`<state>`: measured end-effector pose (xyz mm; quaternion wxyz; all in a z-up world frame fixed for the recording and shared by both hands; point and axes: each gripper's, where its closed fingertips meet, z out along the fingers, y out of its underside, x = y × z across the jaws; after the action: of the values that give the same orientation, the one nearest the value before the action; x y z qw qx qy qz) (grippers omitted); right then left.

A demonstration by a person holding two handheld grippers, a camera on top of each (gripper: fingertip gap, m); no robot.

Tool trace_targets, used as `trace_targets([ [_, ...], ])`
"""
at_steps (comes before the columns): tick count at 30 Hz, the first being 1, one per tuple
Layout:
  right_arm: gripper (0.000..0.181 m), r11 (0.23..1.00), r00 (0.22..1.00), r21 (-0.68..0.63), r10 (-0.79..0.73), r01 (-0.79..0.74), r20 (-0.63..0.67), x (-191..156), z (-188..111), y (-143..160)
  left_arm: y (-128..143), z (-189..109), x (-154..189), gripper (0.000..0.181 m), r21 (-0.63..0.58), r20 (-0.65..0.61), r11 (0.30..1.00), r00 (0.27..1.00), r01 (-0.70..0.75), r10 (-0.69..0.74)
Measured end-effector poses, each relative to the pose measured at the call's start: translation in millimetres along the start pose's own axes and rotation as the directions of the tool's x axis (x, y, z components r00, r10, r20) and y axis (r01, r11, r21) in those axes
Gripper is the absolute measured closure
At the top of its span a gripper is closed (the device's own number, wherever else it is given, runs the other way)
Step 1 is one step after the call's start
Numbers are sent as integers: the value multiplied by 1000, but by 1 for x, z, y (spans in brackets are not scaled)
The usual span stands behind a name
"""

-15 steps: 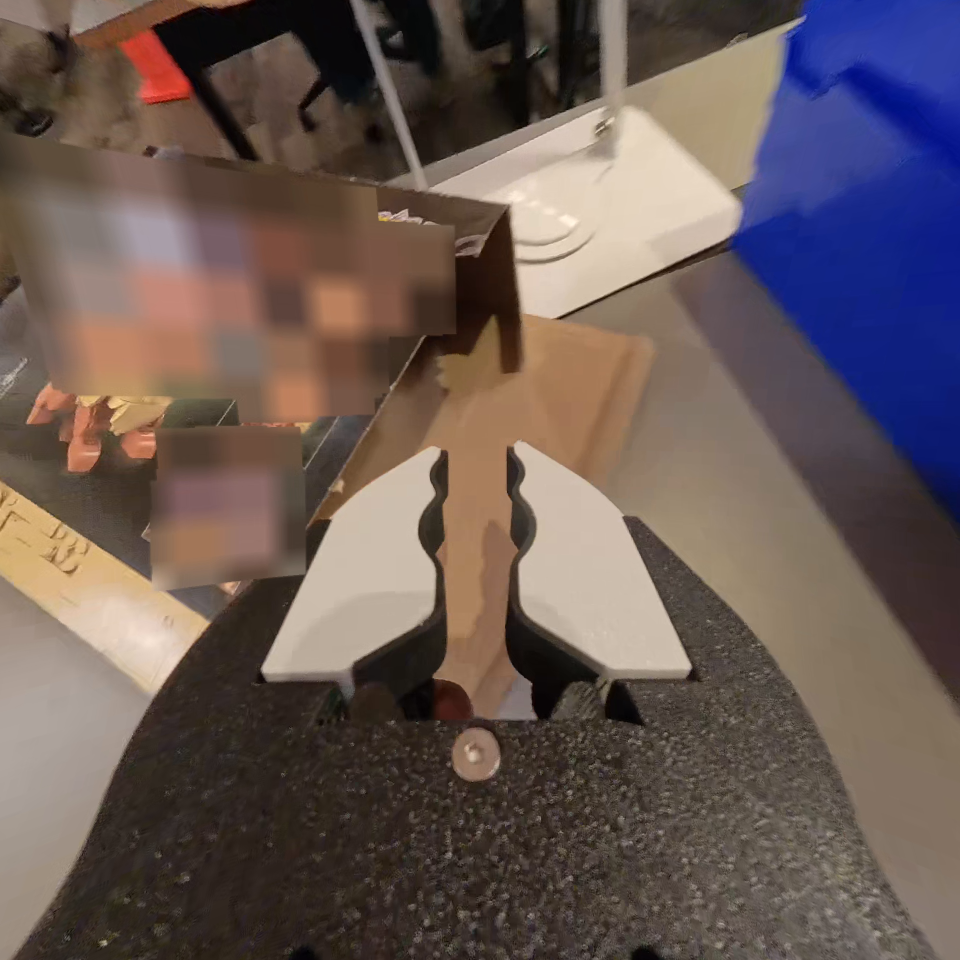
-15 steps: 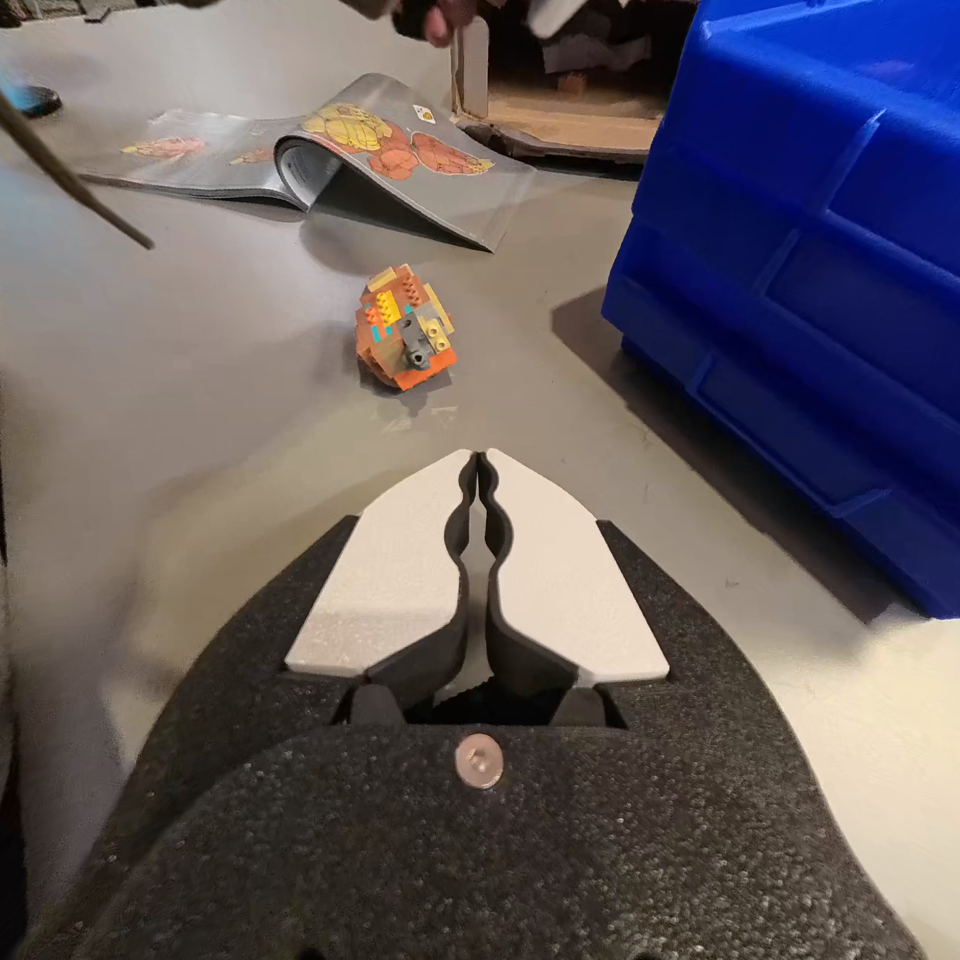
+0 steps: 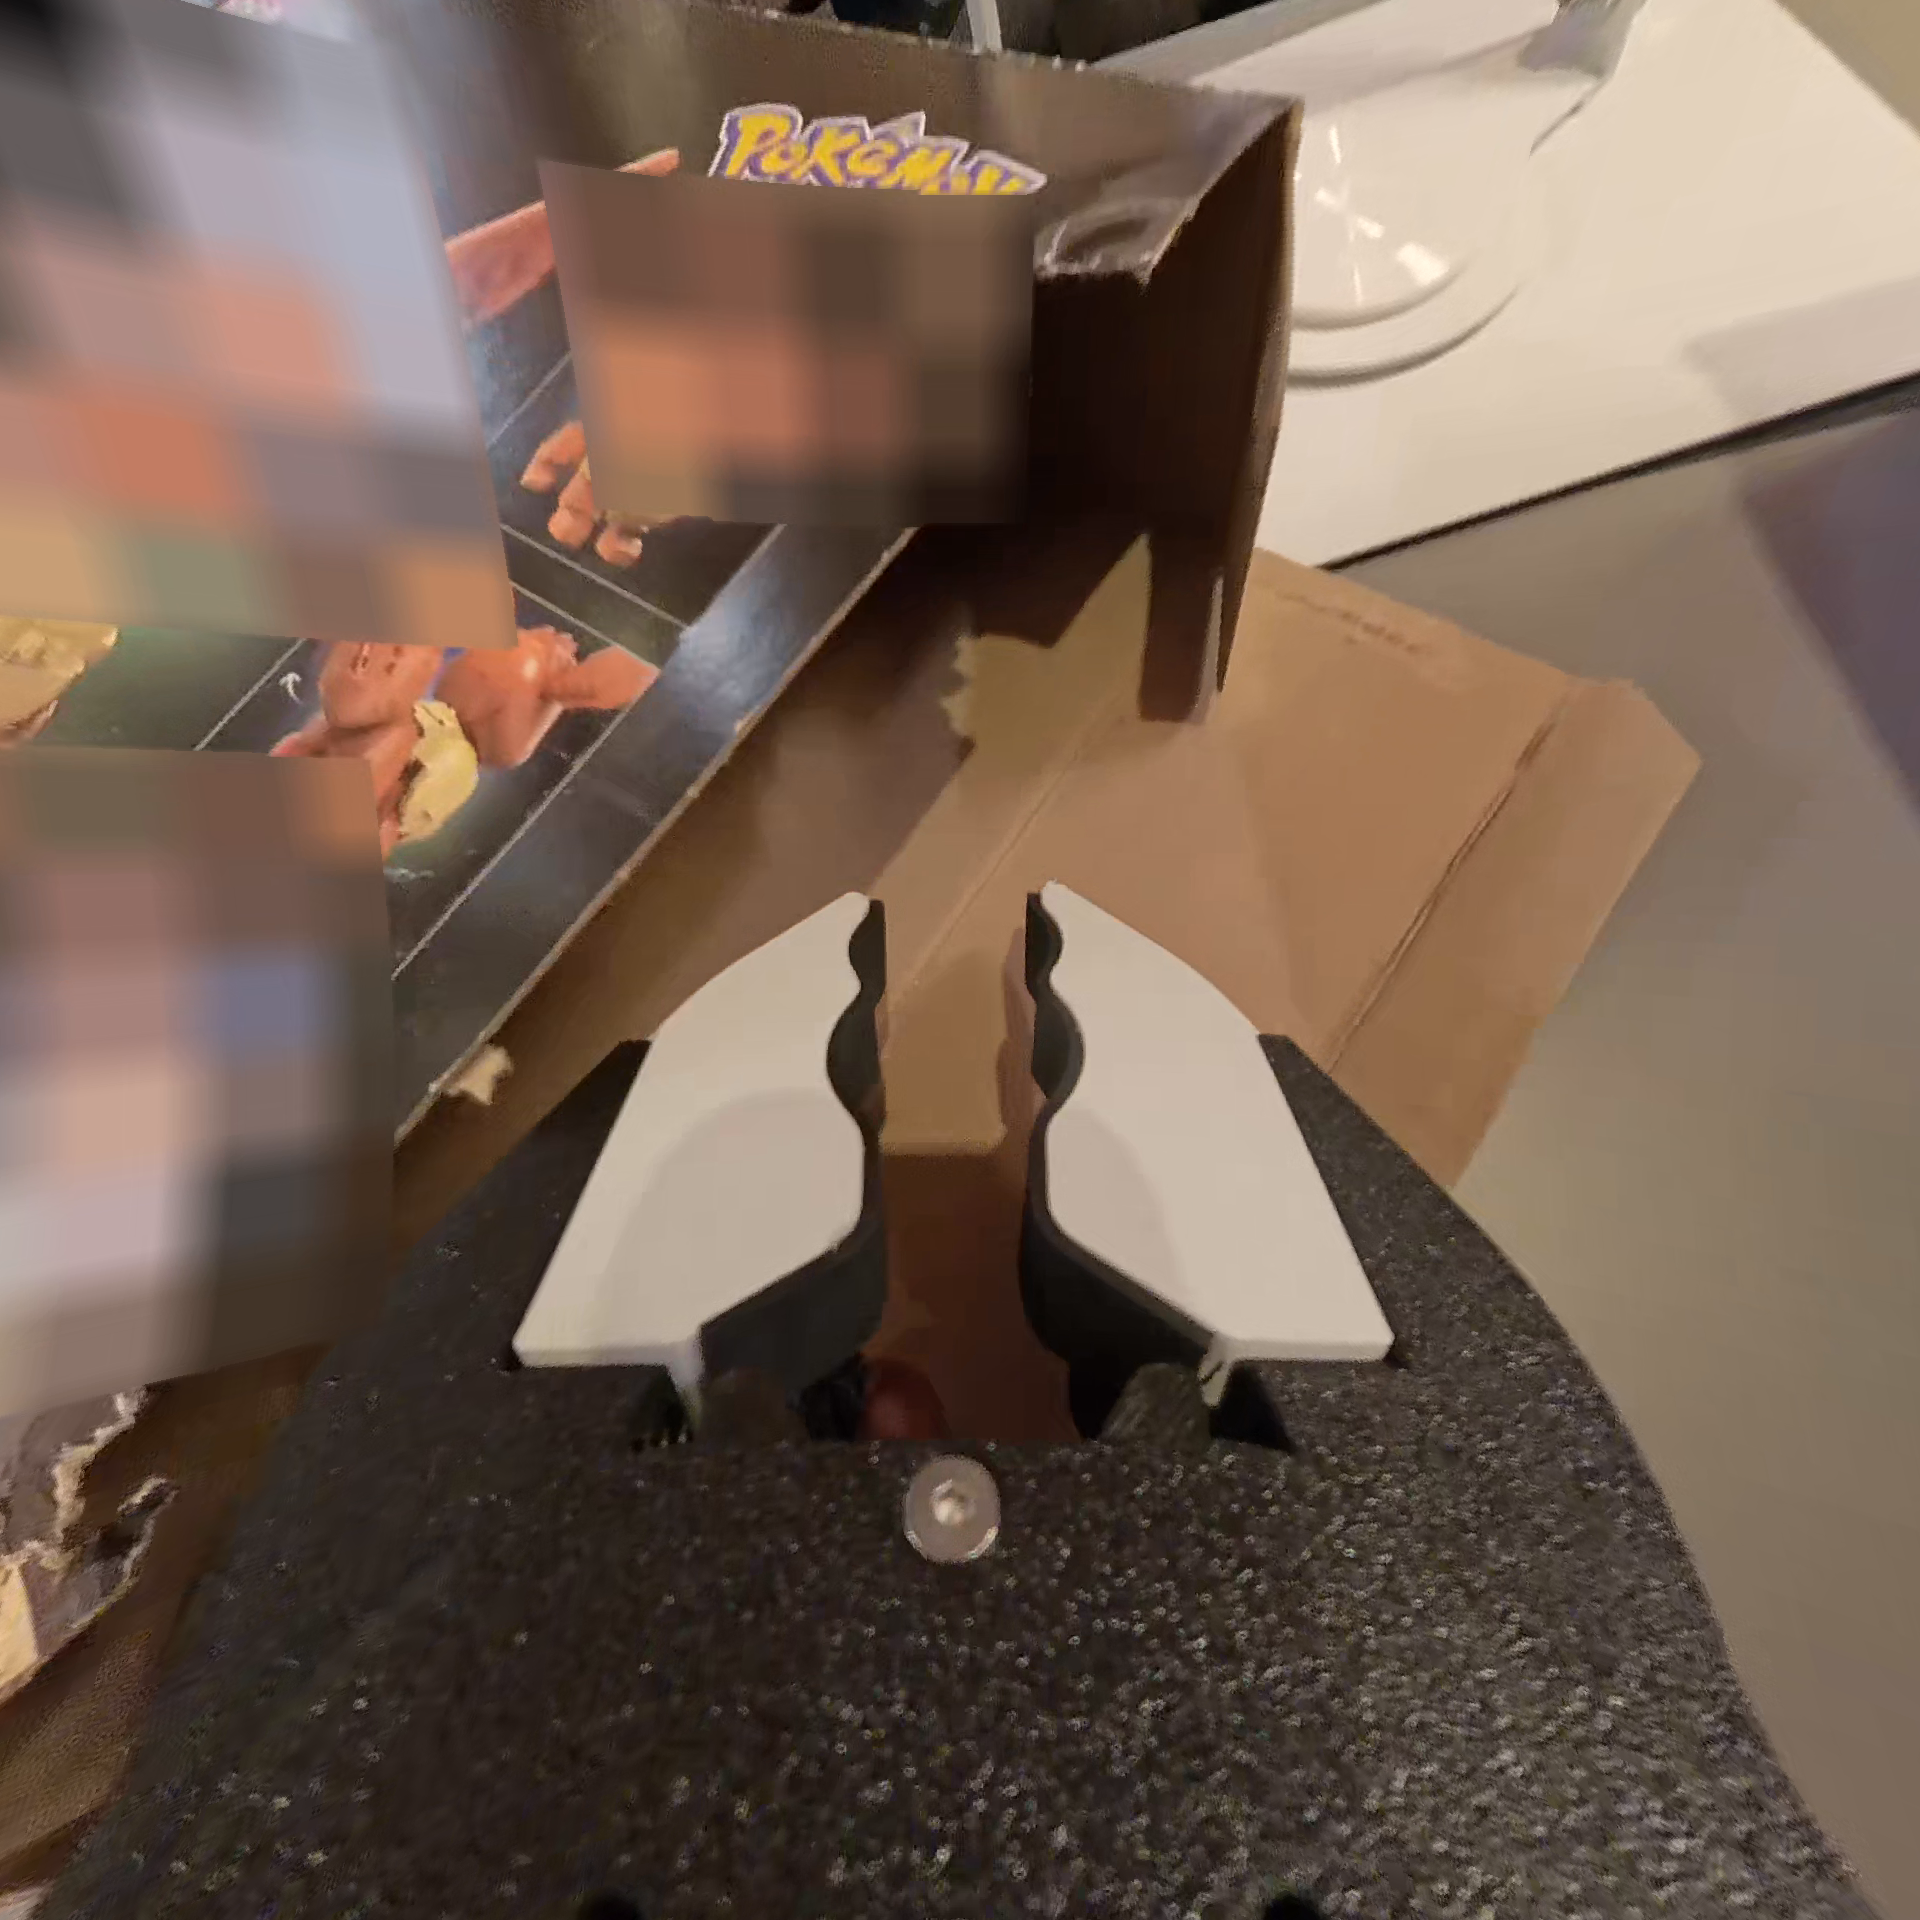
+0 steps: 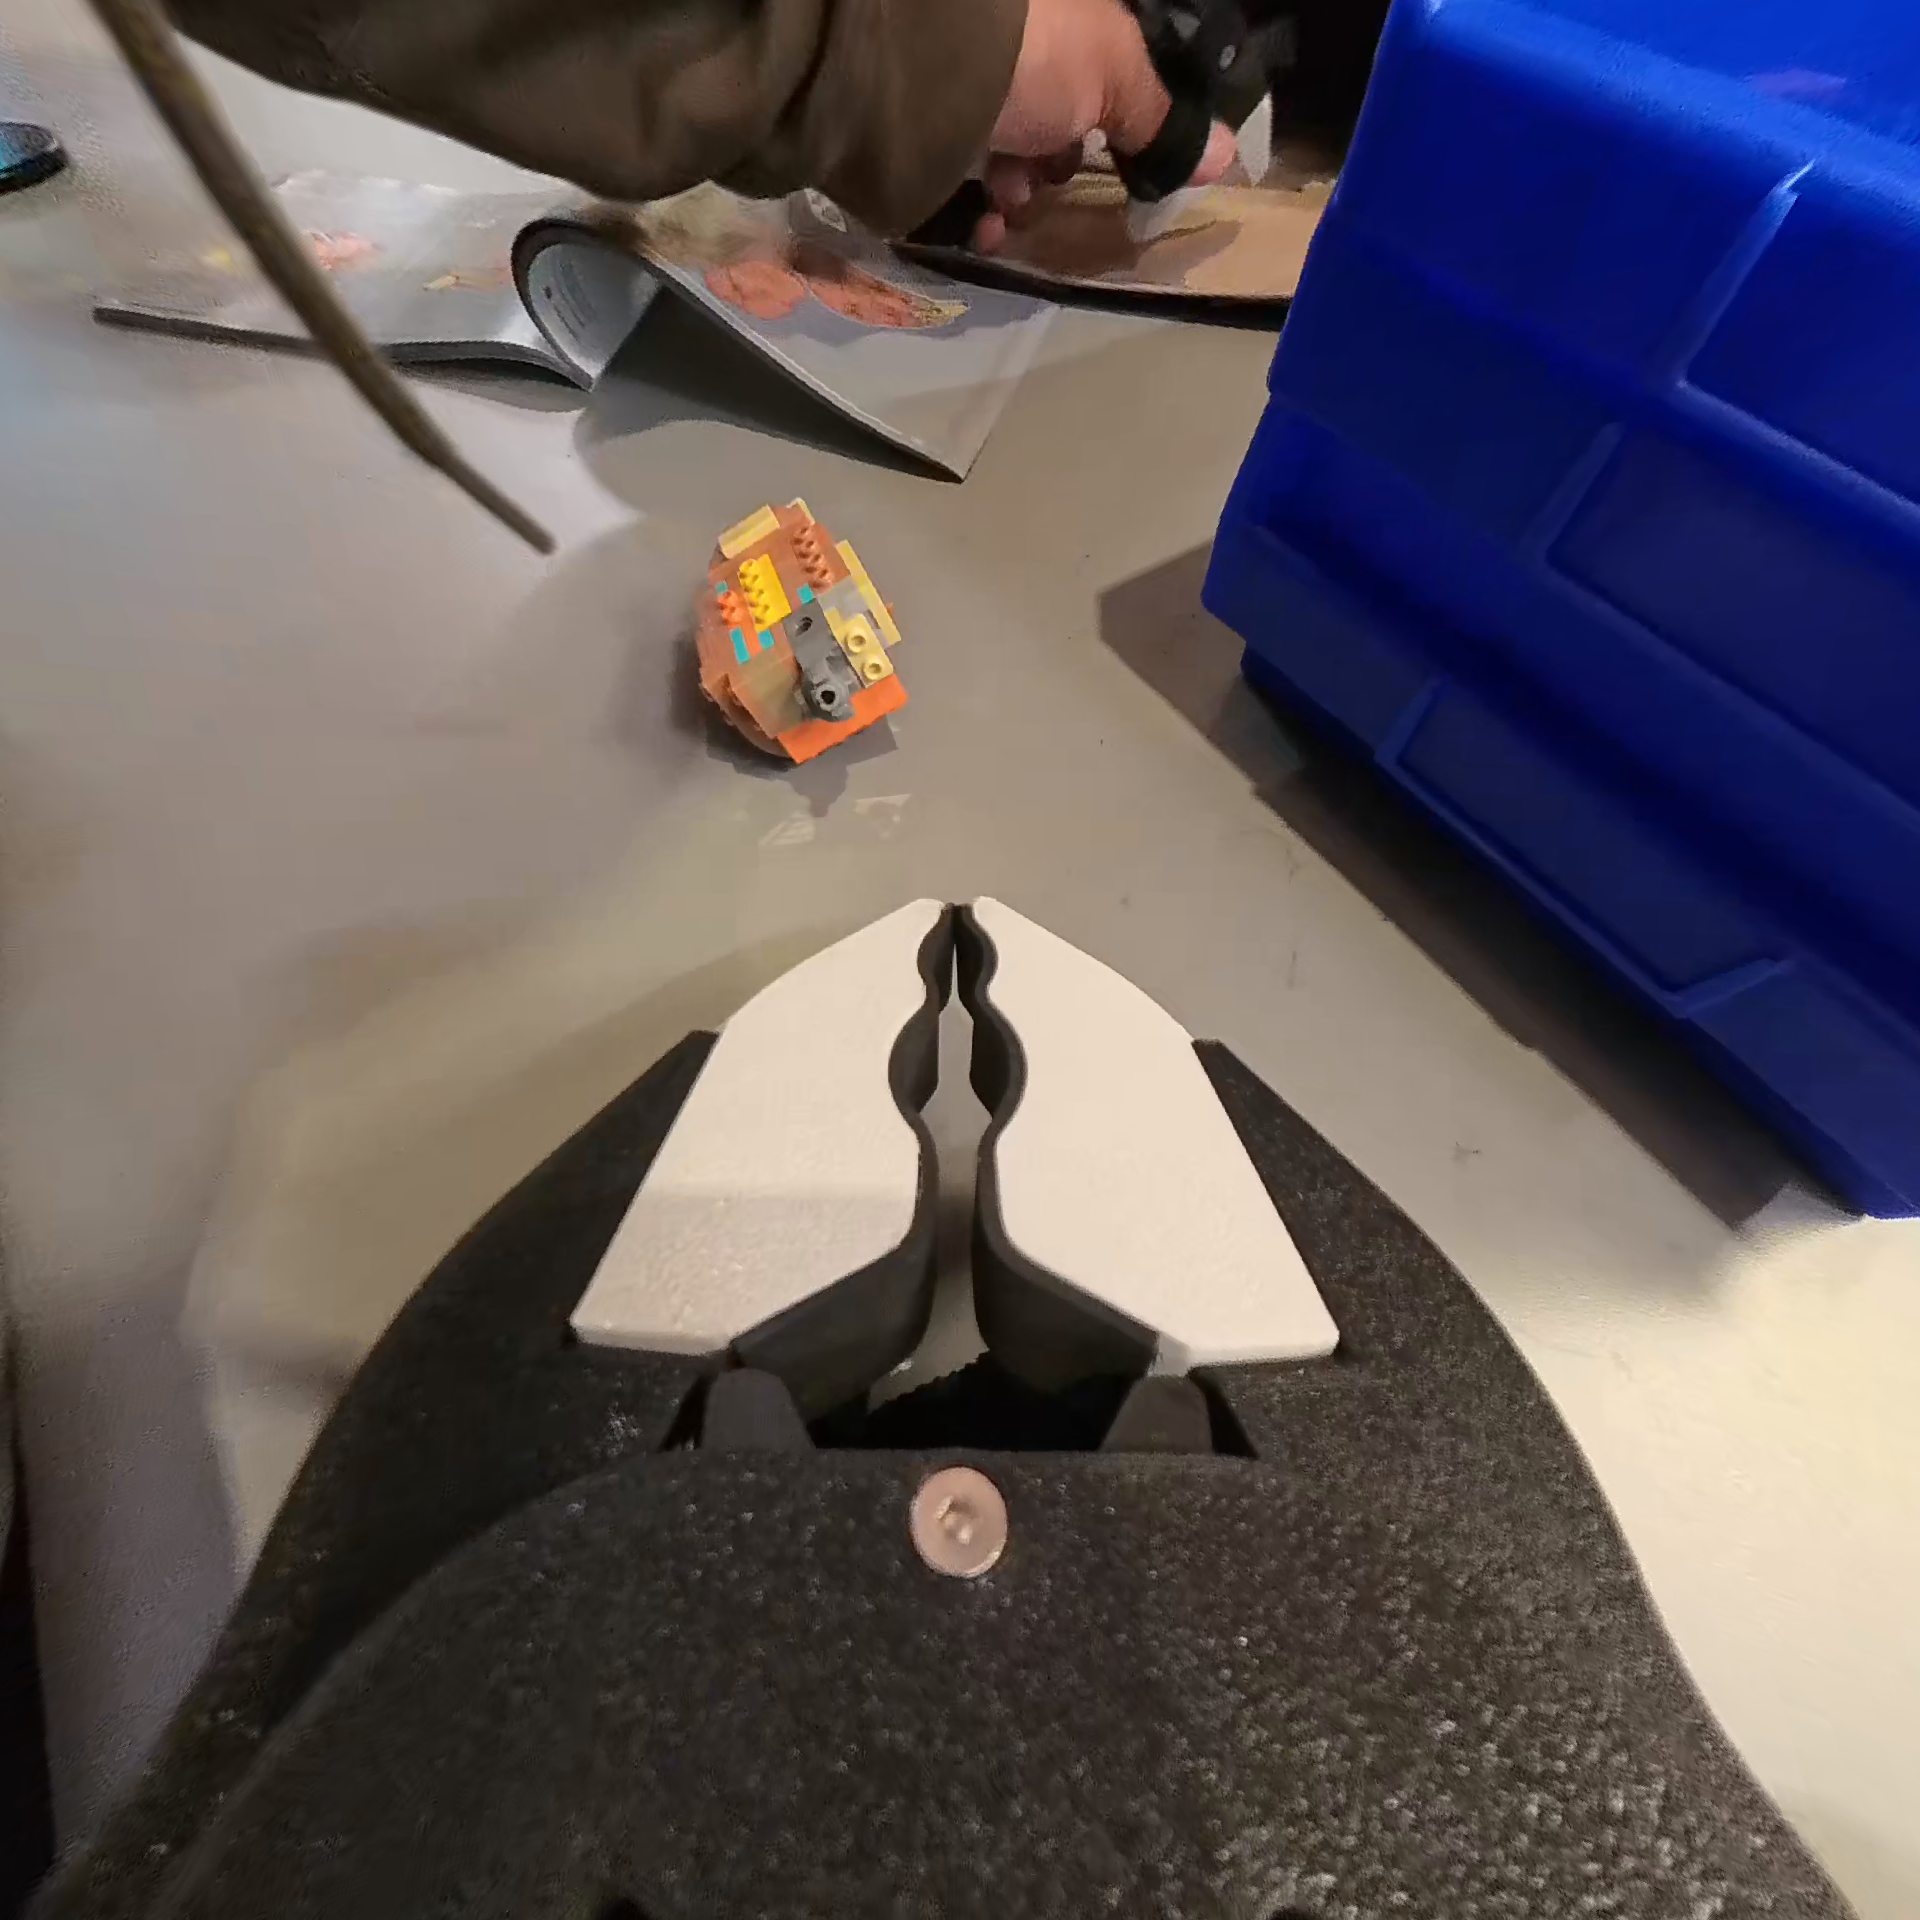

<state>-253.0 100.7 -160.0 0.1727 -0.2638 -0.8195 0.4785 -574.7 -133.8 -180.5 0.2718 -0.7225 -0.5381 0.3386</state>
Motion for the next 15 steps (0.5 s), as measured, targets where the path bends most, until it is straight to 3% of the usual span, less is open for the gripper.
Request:
trace_targets([
  [10,181,1000,1000,-10,-4,4,15,-2,1,1,22,-5,-10,157,-52,-94,994,991,-101,96],
  [15,181,1000,1000,-18,-11,11,20,-3,1,2,-5,-16,2,154,68,-74,973,972,-220,225],
])
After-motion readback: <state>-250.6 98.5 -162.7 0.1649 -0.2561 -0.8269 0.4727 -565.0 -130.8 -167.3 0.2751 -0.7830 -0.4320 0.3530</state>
